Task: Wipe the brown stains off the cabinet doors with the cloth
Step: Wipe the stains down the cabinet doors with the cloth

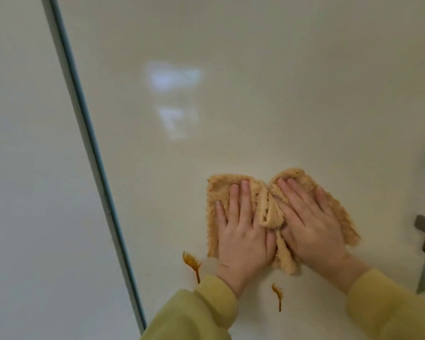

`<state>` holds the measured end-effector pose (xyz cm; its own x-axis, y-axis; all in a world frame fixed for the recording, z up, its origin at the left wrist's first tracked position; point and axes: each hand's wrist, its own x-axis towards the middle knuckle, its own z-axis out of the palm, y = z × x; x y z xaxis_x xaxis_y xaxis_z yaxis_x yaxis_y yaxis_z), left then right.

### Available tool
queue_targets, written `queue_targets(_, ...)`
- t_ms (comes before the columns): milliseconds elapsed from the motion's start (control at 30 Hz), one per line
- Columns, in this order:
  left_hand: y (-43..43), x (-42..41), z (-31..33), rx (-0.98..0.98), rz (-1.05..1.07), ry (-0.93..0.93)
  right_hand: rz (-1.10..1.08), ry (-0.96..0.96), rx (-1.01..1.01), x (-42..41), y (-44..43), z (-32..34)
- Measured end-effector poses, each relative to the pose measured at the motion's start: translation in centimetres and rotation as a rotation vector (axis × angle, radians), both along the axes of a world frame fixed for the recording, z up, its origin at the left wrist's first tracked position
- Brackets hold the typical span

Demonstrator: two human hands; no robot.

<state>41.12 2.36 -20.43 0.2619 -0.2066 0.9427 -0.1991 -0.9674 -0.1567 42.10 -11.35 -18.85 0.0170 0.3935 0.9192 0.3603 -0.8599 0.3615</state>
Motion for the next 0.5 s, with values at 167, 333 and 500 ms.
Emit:
queue_targets(167,-4.2,0.2,-1.1,0.010,-0.006,0.034,-0.026,0.017,0.019,0.0,-4.3,-1.0)
queue_targets(333,-6.8,0.3,-1.9,0.007,-0.021,0.050,-0.032,0.060,0.066,-0.4,-6.6,-1.9)
queue_targets(500,-7.9,0.5,-3.1,0.042,0.014,0.025,-0.016,0.096,0.188,-0.4,-7.2,-4.0)
